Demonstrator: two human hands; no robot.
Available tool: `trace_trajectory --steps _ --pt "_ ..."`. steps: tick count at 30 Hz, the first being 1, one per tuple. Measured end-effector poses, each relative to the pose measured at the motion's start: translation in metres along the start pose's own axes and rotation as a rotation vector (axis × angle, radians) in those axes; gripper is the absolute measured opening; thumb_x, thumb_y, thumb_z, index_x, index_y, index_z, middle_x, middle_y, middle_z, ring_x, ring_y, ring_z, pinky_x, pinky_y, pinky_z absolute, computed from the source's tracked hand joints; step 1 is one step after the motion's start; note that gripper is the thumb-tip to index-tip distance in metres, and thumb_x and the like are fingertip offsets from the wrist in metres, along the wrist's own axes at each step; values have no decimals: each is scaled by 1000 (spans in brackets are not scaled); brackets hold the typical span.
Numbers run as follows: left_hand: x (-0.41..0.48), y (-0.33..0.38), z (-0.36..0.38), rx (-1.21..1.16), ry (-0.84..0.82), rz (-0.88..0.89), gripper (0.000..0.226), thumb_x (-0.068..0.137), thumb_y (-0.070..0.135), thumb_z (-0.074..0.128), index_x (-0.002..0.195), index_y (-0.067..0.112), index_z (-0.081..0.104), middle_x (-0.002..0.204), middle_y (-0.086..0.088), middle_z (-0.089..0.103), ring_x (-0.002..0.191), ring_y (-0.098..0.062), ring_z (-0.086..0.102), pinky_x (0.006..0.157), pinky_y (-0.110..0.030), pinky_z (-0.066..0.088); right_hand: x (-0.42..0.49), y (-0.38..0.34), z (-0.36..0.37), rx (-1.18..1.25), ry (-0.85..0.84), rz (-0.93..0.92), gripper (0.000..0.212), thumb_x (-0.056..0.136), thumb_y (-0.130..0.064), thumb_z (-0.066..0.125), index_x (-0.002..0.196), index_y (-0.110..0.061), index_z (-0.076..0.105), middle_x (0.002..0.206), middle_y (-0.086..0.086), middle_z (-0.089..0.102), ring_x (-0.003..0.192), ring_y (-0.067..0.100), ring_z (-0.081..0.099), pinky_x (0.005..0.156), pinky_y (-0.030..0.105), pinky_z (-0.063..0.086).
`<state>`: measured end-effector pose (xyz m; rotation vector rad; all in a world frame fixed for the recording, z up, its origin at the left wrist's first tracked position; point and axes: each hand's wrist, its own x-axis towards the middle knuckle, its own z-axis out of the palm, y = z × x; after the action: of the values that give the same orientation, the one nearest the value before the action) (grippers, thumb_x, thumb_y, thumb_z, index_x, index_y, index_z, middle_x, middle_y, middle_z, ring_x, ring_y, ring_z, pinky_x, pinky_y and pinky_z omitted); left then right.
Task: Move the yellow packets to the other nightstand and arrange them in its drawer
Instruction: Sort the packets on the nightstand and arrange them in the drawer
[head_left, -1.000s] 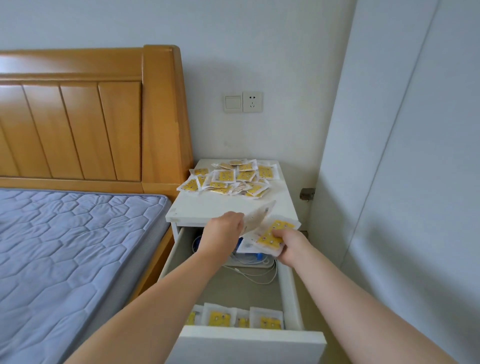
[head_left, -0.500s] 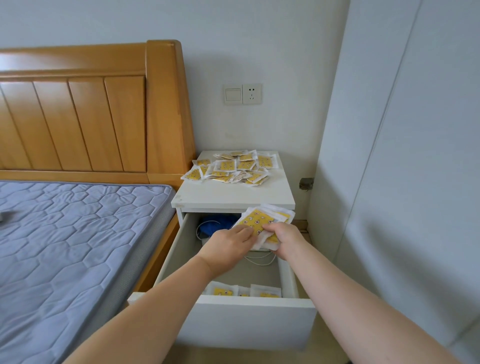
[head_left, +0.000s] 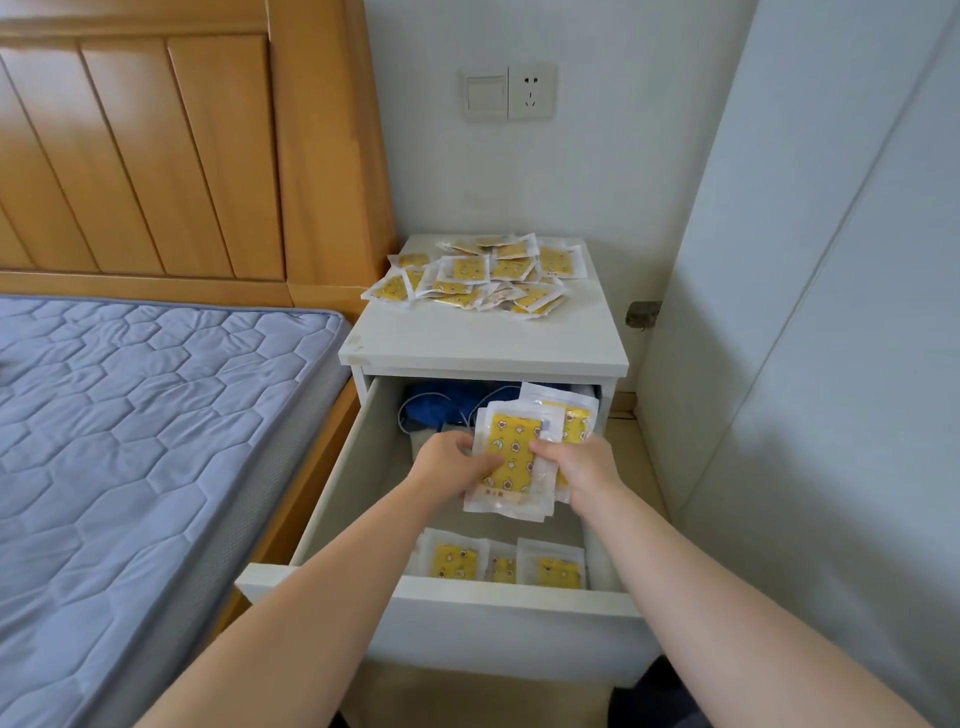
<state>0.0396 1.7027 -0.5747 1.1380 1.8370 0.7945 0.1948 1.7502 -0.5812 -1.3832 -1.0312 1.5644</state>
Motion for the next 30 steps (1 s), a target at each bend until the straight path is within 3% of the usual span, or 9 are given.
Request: trace_trajectory --steps 4,7,10,13,22,26,30 --pt "24 -26 -13 -142 -132 -72 28 88 24 67 113 13 60 106 -4 71 95 -20 70 87 -42 56 22 13 7 55 29 72 14 82 -21 74 91 -16 65 93 4 69 85 22 64 76 39 53" --pt "42 -51 -27 -229 -100 -115 24 91 21 64 113 14 58 108 -5 71 95 -20 69 90 -45 55 37 19 9 98 61 149 16 85 -28 70 94 -15 66 98 8 70 91 28 67 87 46 54" --pt "62 -70 -42 -235 41 -181 14 93 20 60 106 15 59 109 -6 70 94 -19 68 91 -44 54 50 26 10 135 55 236 9 92 -21 61 98 -15 64 102 11 68 95 29 65 92 49 51" --pt "74 -82 -50 -131 145 -276 23 94 20 59 116 13 57 112 -6 67 101 -23 66 88 -40 54 59 38 11 104 60 347 9 96 -15 52 100 -14 60 94 10 67 92 30 64 91 49 51" --pt "87 -86 -49 26 89 -289 29 96 23 57 122 12 55 120 -8 64 108 -24 63 85 -37 52 62 54 11 -244 -62 579 26 90 -3 57 115 -3 57 107 18 67 95 35 65 68 49 53" --pt "85 -86 -47 35 60 -289 29 96 22 56 123 12 54 120 -8 63 108 -23 63 79 -33 50 52 59 14 -477 -211 681 11 89 2 56 99 2 61 82 19 69 78 32 65 66 48 50" --pt "83 -83 -44 57 30 -260 30 96 22 56 124 12 53 121 -7 63 108 -23 63 75 -30 49 44 73 16 -599 -289 760 11 89 7 52 93 1 61 68 17 70 75 30 64 82 50 48"
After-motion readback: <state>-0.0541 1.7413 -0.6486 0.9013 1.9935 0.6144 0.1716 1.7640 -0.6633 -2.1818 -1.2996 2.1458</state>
